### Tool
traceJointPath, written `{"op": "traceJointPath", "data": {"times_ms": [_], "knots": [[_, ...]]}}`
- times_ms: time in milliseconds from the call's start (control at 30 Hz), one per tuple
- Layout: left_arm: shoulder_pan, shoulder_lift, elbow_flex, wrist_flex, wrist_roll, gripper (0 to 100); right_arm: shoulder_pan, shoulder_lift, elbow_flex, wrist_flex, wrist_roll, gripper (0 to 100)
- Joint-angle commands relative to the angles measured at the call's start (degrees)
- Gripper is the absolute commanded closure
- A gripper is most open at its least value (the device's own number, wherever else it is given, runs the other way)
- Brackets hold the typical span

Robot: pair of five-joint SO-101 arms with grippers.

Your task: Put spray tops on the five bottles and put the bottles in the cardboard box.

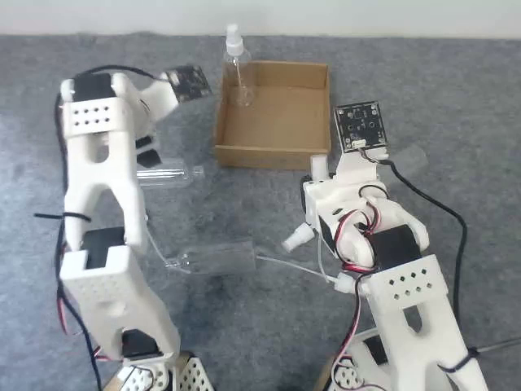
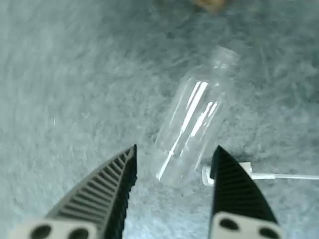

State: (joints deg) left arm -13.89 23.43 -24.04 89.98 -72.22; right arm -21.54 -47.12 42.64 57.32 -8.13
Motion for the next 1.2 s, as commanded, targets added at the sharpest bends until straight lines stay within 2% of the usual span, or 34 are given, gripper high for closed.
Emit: {"op": "traceJointPath", "data": {"times_ms": [0, 267, 333, 567, 833, 1167], "knots": [[1.8, -0.1, -2.9, 0.2, -2.5, 77, 0.9, -1.5, -1.0, -1.2, -0.5, 96.5], [3.9, 4.7, -2.9, -4.8, -3.5, 77, 0.9, -1.5, -1.0, -1.2, -0.3, 96.5], [3.9, 5.8, -2.9, -4.7, -5.9, 77, 0.9, -1.5, -1.0, -1.2, -0.3, 96.5], [3.9, 10.2, -2.9, -5.4, -6.8, 77, 0.9, -1.5, -1.0, -1.2, -0.2, 96.5], [3.5, 16.9, -2.9, -11.7, -6.8, 78, 0.9, -1.5, -1.0, -1.4, -0.2, 96.5], [3.9, 20.0, -2.9, -12.1, -8.5, 78, 0.9, -1.6, 4.1, -9.4, -0.1, 96.5]]}}
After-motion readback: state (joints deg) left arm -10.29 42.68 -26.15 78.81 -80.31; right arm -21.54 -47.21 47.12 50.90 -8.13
